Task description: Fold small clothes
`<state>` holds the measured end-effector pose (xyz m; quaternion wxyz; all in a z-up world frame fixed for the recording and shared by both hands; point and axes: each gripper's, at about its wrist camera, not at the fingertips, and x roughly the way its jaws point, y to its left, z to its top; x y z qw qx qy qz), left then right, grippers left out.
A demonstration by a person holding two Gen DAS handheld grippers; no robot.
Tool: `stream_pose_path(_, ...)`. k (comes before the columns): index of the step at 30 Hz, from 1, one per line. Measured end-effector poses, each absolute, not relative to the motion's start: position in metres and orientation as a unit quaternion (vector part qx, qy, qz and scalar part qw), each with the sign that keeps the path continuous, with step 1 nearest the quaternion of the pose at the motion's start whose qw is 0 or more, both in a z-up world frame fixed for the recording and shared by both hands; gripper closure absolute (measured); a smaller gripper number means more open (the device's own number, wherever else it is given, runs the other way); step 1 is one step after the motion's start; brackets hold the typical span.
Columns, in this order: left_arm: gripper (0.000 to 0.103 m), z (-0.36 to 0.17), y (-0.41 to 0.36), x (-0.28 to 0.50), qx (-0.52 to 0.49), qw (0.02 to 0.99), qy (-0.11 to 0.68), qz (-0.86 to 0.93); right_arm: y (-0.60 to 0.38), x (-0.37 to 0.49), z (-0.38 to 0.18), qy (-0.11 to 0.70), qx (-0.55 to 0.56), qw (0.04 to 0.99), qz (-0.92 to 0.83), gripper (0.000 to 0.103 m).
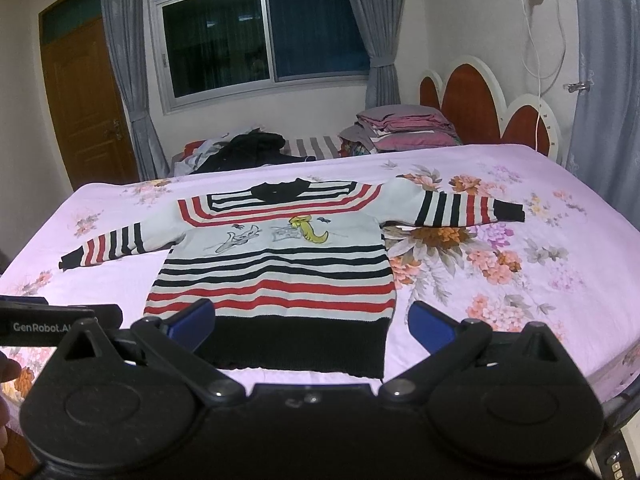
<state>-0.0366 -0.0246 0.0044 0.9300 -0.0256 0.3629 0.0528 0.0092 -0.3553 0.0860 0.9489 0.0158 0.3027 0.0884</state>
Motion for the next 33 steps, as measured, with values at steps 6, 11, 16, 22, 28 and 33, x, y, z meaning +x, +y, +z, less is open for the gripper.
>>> stream_pose_path(6,0.000,0.004,-0.020,-0.031,-0.026,0.928,0.367,0.055,-0.356,0.010,0.085,0.302,0.021,0.949,0.090,0.000)
stream_pose_path(11,0.000,0.004,-0.019,-0.026,-0.028,0.927,0.370,0.057,-0.356,0.011,0.084,0.300,0.022,0.949,0.090,0.000)
stream_pose_path(16,0.000,0.002,-0.018,-0.021,-0.029,0.926,0.371,0.059,-0.356,0.012,0.083,0.300,0.017,0.950,0.089,0.000)
stream_pose_path(22,0.000,0.001,-0.018,-0.015,-0.028,0.925,0.373,0.060,-0.357,0.014,0.082,0.299,0.022,0.950,0.091,0.000)
stream_pose_path(28,0.000,-0.002,-0.017,-0.001,-0.020,0.924,0.377,0.059,-0.359,0.019,0.080,0.300,0.016,0.950,0.083,0.000)
stream_pose_path(33,0.000,-0.006,-0.011,0.022,-0.031,0.923,0.378,0.061,-0.367,0.041,0.077,0.298,0.022,0.951,0.074,0.000)
